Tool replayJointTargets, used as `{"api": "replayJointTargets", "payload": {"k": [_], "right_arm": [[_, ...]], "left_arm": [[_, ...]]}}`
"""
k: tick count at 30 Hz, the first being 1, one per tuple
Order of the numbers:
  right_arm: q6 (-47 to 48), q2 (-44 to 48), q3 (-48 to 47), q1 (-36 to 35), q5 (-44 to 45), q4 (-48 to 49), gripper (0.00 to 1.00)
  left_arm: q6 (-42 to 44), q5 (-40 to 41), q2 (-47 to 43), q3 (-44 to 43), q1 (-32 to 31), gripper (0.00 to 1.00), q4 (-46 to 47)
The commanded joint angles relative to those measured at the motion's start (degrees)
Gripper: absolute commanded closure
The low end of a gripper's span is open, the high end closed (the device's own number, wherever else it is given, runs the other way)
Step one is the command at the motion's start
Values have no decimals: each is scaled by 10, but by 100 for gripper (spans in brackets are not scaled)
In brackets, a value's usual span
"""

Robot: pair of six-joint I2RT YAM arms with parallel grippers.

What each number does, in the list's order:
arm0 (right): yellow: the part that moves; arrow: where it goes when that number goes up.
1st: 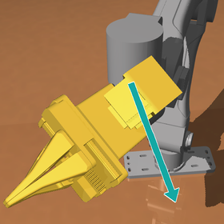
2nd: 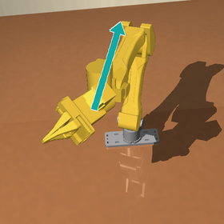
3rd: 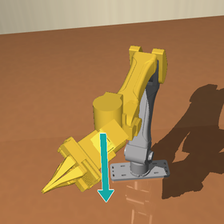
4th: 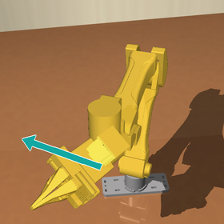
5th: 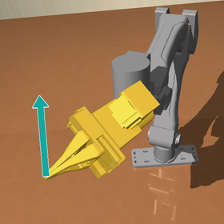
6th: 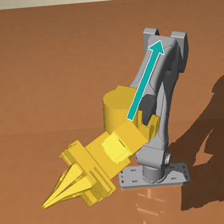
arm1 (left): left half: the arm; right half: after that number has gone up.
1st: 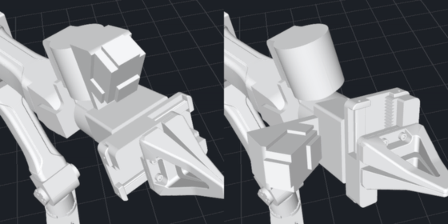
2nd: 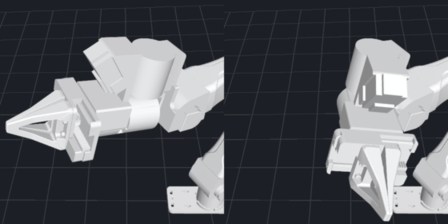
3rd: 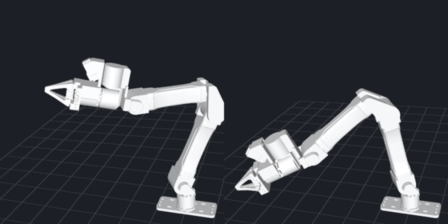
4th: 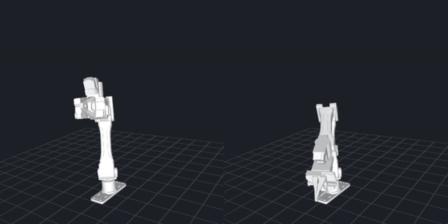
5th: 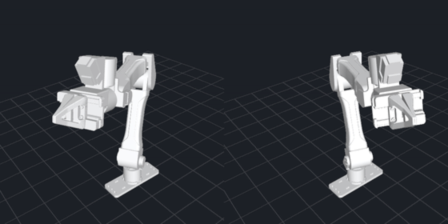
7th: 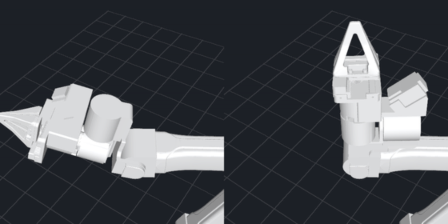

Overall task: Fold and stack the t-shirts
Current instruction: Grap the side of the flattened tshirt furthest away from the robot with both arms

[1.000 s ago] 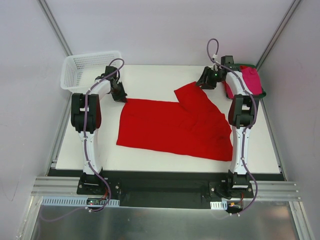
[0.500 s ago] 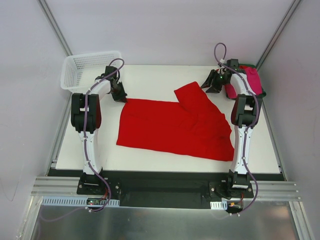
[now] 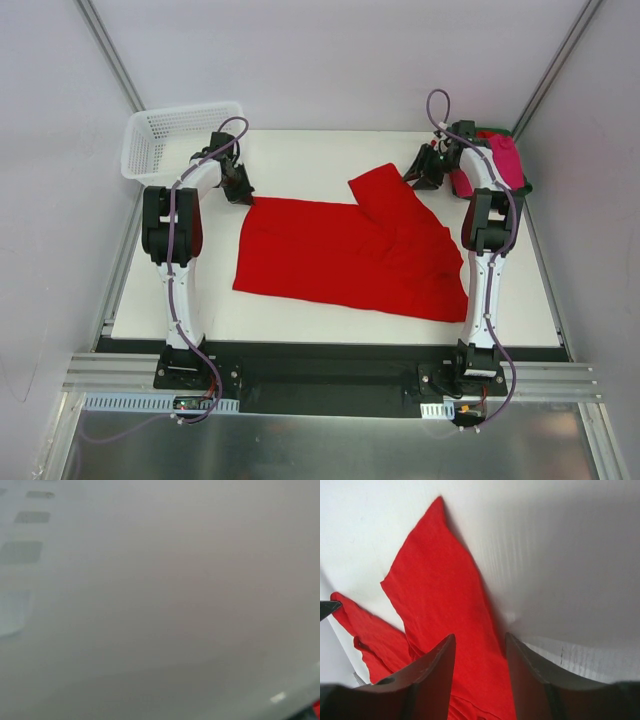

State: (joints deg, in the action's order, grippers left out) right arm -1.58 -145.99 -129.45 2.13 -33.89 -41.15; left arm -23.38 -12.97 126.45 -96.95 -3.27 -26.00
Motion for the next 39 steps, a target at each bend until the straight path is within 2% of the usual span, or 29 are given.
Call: {"api": "replayJointTargets", "payload": {"k": [1, 2, 5, 11, 16, 24, 25, 28, 30, 31, 39], "right_arm": [[11, 14, 12, 0, -22, -17, 60], [12, 17, 21, 0, -25, -17, 73], [12, 28, 42, 0, -28, -13, 98], [11, 73, 112, -1, -34, 14, 99], [12, 177, 231, -3, 9, 51, 99], [4, 272, 315, -15, 36, 72, 99], [5, 277, 322, -17, 42, 70, 94], [5, 273, 320, -20, 65, 64, 61], [7, 259, 305, -20, 78, 57, 55], [8, 253, 300, -20, 82, 56, 49], [-4, 216, 264, -20, 152, 55, 48]], "left_arm": [[8, 7, 17, -17, 8, 100, 43], [9, 7, 17, -17, 8, 100, 42], [9, 7, 19, -17, 8, 100, 43], [9, 5, 17, -18, 8, 100, 43], [9, 3, 18, -17, 8, 100, 43], [11, -1, 18, -18, 8, 100, 42], [12, 0, 18, -18, 8, 100, 43], [12, -1, 19, -18, 8, 100, 43], [13, -2, 18, -18, 8, 100, 43], [13, -2, 18, -18, 8, 100, 43], [13, -1, 19, -18, 8, 100, 43]]}}
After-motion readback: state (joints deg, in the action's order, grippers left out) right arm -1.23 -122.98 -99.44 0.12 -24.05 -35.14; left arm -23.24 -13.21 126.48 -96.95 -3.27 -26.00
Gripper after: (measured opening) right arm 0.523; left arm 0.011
